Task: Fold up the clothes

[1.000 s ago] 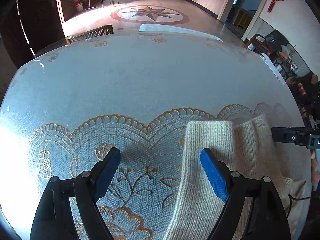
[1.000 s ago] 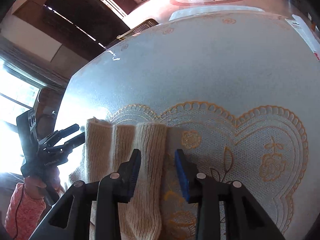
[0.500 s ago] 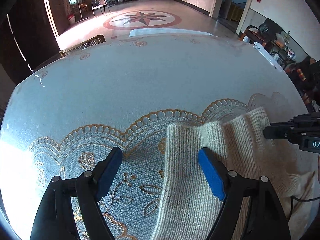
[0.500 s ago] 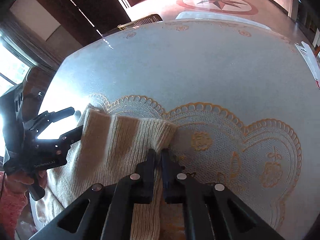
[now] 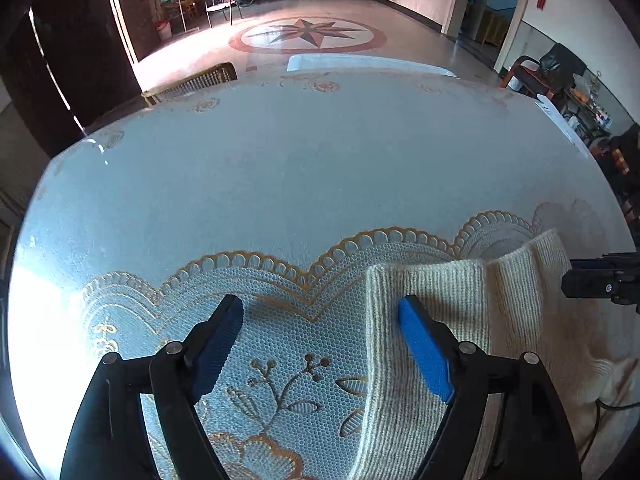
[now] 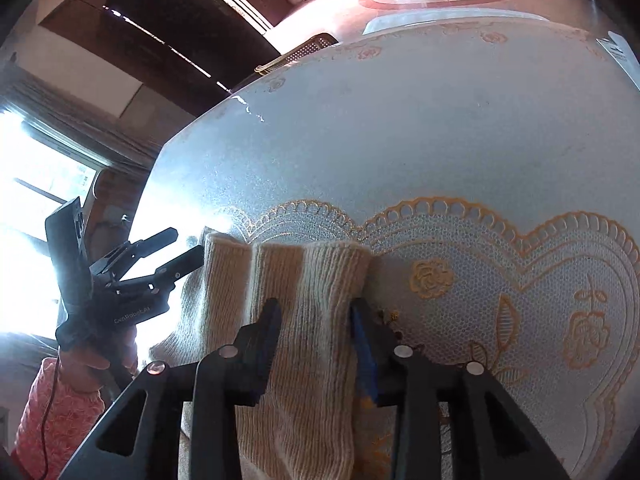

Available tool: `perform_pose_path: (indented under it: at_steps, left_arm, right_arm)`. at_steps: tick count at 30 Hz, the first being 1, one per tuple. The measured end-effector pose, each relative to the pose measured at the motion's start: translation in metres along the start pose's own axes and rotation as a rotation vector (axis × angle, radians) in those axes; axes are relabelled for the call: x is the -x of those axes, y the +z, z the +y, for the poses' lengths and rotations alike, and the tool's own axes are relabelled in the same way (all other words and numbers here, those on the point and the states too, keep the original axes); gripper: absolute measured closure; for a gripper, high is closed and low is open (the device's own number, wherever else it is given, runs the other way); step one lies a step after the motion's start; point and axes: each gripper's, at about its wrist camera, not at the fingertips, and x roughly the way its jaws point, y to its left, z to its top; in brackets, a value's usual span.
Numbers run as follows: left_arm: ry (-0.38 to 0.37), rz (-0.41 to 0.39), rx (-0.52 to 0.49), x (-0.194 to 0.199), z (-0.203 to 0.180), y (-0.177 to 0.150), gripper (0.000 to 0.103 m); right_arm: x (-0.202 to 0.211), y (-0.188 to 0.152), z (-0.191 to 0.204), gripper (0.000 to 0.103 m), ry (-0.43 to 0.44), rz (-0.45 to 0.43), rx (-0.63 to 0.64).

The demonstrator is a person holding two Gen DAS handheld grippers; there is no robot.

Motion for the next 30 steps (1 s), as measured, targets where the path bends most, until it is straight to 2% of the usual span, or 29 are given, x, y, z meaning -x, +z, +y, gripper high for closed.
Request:
perform_pose_path:
  at_steps: [2, 4, 5, 6, 7, 8, 10, 11, 12, 13, 15, 18, 21, 25, 27, 30]
  left_arm:
    - [-0.001, -0.011, -0.001, -0.001, -0.002, -0.002, 0.019]
    - [-0.002, -0.022, 0.006, -0.002, -0.005, -0.004, 0.019]
    - [-0.002, -0.029, 0.007, -0.002, -0.006, -0.006, 0.019]
    - [-0.004, -0.036, 0.005, -0.001, -0.007, -0.008, 0.020]
    - [-0.012, -0.041, -0.004, 0.000, -0.008, -0.011, 0.027]
    - [-0.020, -0.044, -0.015, 0.001, -0.010, -0.013, 0.032]
    - [-0.039, -0.038, -0.041, 0.002, -0.015, -0.012, 0.058]
    - [-0.045, -0.036, -0.053, 0.003, -0.018, -0.011, 0.066]
    - [-0.040, -0.036, -0.066, 0.005, -0.020, -0.011, 0.081]
    - [-0.032, -0.041, -0.087, 0.009, -0.020, -0.013, 0.084]
    - [-0.030, -0.043, -0.125, 0.011, -0.021, -0.016, 0.086]
    - [-0.095, -0.052, -0.099, 0.013, -0.016, -0.019, 0.096]
    - [-0.151, -0.050, -0.060, 0.011, -0.014, -0.020, 0.098]
    - [-0.183, -0.063, -0.053, 0.024, -0.009, -0.024, 0.098]
    - [-0.191, -0.089, -0.038, 0.033, -0.008, -0.024, 0.098]
    - [-0.249, -0.141, 0.029, 0.051, 0.000, -0.022, 0.098]
  right_arm:
    - [-0.008, 0.007, 0.013, 0.067, -0.016, -0.004, -0.001]
    - [-0.013, 0.011, 0.021, 0.073, -0.052, -0.008, -0.003]
    - [-0.014, 0.012, 0.023, 0.078, -0.075, -0.008, -0.004]
    - [-0.016, 0.013, 0.026, 0.090, -0.119, -0.003, 0.010]
    - [-0.016, 0.013, 0.027, 0.098, -0.156, 0.001, 0.031]
    - [-0.015, 0.012, 0.028, 0.098, -0.163, -0.001, 0.043]
    - [-0.011, 0.009, 0.022, 0.099, -0.148, -0.013, 0.015]
    - [-0.009, 0.007, 0.021, 0.099, -0.140, -0.020, -0.002]
    - [-0.008, 0.006, 0.020, 0.099, -0.139, -0.023, -0.006]
    - [-0.007, 0.005, 0.020, 0.099, -0.138, -0.026, -0.011]
    - [-0.004, 0.003, 0.020, 0.099, -0.144, -0.021, 0.001]
    - [-0.002, 0.001, 0.017, 0.099, -0.135, -0.028, -0.008]
    - [0.000, 0.001, 0.015, 0.099, -0.123, -0.039, -0.032]
    - [-0.002, 0.004, 0.013, 0.099, -0.091, -0.059, -0.076]
    - [0.004, 0.003, 0.011, 0.100, -0.055, -0.082, -0.097]
    - [0.015, 0.002, 0.013, 0.100, -0.013, -0.107, -0.112]
